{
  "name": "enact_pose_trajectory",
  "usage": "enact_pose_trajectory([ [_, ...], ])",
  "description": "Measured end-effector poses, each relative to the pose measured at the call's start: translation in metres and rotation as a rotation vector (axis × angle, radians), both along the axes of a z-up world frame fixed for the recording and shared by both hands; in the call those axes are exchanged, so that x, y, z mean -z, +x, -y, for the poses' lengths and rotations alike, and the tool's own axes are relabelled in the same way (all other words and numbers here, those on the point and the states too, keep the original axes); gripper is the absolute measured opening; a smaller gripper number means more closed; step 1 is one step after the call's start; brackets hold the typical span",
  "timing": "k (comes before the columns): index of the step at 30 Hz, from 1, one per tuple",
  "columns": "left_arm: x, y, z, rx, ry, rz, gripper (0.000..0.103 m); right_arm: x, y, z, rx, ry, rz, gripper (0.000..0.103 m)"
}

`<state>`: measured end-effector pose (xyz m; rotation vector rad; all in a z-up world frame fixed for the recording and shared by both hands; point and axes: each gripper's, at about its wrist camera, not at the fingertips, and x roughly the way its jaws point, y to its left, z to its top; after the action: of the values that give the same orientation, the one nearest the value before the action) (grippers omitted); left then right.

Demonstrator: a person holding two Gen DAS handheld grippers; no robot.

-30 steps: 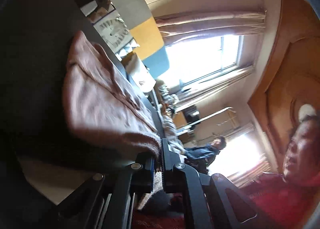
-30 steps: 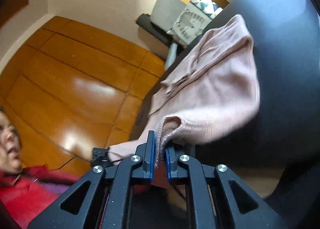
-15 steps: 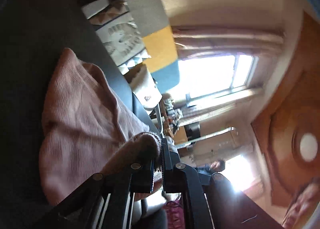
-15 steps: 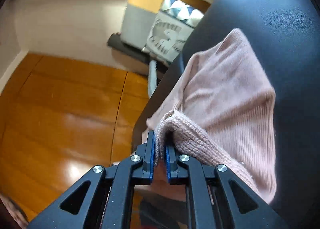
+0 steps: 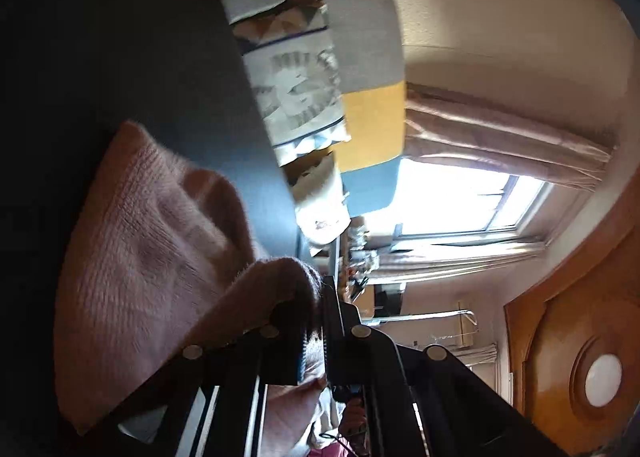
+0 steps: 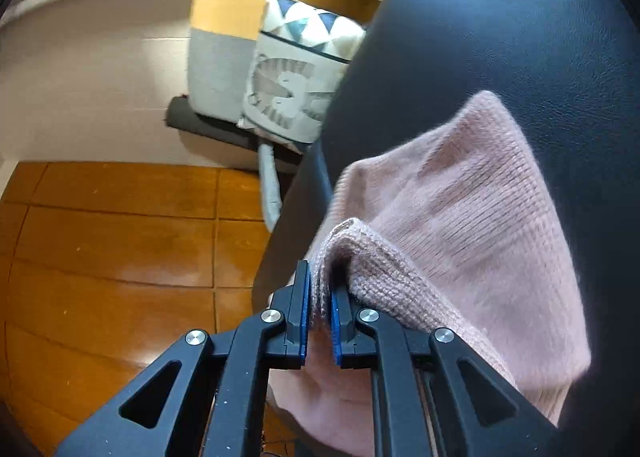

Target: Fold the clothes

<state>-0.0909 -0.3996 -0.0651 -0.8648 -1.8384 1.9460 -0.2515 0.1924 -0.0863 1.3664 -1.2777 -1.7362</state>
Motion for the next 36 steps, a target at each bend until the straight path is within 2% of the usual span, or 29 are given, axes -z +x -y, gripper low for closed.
enact_pose_trajectory([
  [2, 0.012, -0.012, 0.000, 0.012, 0.013, 0.036, 0.006, 0.012, -0.003, -0.001, 0.006, -0.024, 0.048, 0.017],
  [3, 0.017, -0.018, 0.000, 0.016, 0.024, 0.048, 0.010, 0.016, -0.004, -0.003, 0.014, -0.045, 0.069, 0.025],
  [5, 0.019, -0.021, 0.000, 0.014, 0.075, 0.036, 0.012, 0.024, -0.005, -0.006, 0.029, -0.087, 0.113, 0.035],
  [6, 0.020, -0.022, 0.000, 0.013, 0.100, 0.031, 0.015, 0.022, -0.007, -0.006, 0.027, -0.108, 0.113, 0.042],
  [8, 0.023, -0.026, -0.001, 0.011, 0.152, 0.019, 0.016, 0.016, -0.010, -0.006, 0.021, -0.152, 0.107, 0.048],
  [12, 0.017, -0.037, 0.003, -0.021, 0.186, -0.001, 0.018, 0.008, -0.026, -0.005, 0.013, -0.180, 0.083, 0.049],
  [16, 0.013, -0.037, 0.010, -0.086, 0.132, 0.009, 0.018, 0.017, -0.042, -0.021, 0.154, -0.185, 0.082, 0.050],
  [19, 0.011, -0.034, 0.015, -0.139, 0.080, 0.019, 0.018, 0.017, -0.040, -0.022, 0.132, -0.171, 0.075, 0.050],
  [22, 0.008, -0.031, 0.019, -0.190, 0.027, 0.030, 0.018, -0.008, -0.025, -0.007, 0.027, -0.083, -0.065, 0.050],
  [23, 0.005, -0.029, 0.019, -0.199, -0.007, 0.026, 0.018, -0.018, -0.019, 0.001, -0.010, -0.035, -0.122, 0.050],
  [26, -0.024, -0.021, -0.008, -0.136, -0.228, -0.038, 0.019, -0.049, 0.001, 0.040, -0.151, 0.244, -0.322, 0.050],
  [29, -0.048, -0.023, -0.059, -0.031, -0.501, -0.065, 0.019, -0.073, 0.026, 0.098, -0.327, 0.546, -0.585, 0.050],
  [31, -0.056, -0.028, -0.094, 0.061, -0.642, -0.097, 0.019, -0.082, 0.038, 0.132, -0.425, 0.662, -0.738, 0.050],
  [33, -0.060, -0.034, -0.119, 0.121, -0.745, -0.120, 0.019, -0.081, 0.047, 0.162, -0.516, 0.734, -0.826, 0.050],
  [36, -0.059, -0.053, -0.137, 0.167, -0.875, -0.099, 0.019, -0.065, 0.041, 0.190, -0.617, 0.846, -0.812, 0.050],
])
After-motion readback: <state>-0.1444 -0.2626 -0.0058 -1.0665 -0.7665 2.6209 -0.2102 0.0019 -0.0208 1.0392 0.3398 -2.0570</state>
